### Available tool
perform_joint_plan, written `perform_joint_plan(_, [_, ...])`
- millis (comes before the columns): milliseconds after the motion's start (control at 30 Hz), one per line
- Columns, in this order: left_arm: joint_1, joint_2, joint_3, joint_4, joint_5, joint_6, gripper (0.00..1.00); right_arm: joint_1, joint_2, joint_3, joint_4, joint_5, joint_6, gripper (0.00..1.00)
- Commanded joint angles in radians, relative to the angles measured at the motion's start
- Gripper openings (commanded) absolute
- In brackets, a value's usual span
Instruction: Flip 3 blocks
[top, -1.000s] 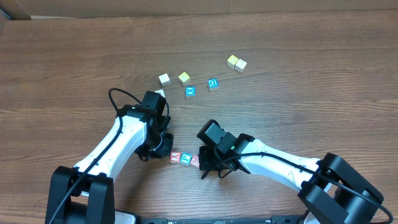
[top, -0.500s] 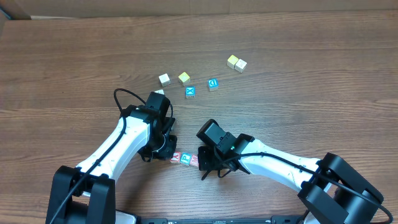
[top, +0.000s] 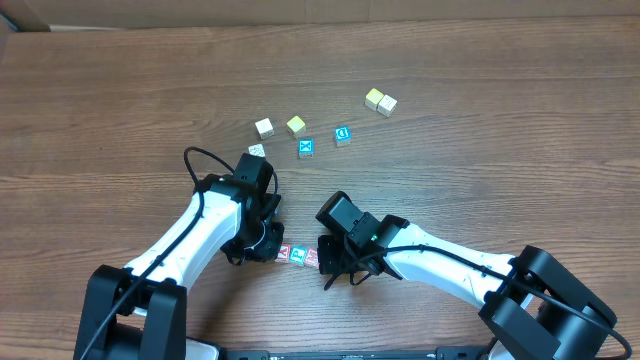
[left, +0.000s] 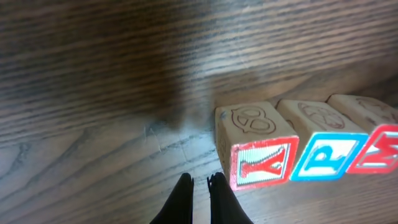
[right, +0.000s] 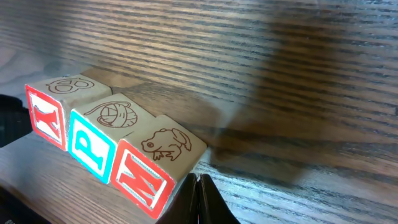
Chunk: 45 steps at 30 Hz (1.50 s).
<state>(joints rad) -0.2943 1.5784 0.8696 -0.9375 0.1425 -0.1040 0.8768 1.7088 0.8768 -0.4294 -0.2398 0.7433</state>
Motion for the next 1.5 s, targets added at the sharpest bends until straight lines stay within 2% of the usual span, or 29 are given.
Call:
perform_joint_plan(0, [-0.001, 0.003, -0.010, 0.021, 0.010, 0.004, 0.04, -0.004, 0.003, 0.000, 0.006, -0.009, -0.012, 0.04])
perform_joint_plan(867, [-0.001, 0.004, -0.023, 0.080, -0.018, -0.005, 0.04, -0.004, 0.003, 0.000, 0.006, -0.009, -0.011, 0.04])
perform_joint_plan(1467, [-0.001, 0.004, -0.032, 0.132, 0.045, 0.004, 0.04, -0.004, 0.003, 0.000, 0.006, -0.009, -0.011, 0.04])
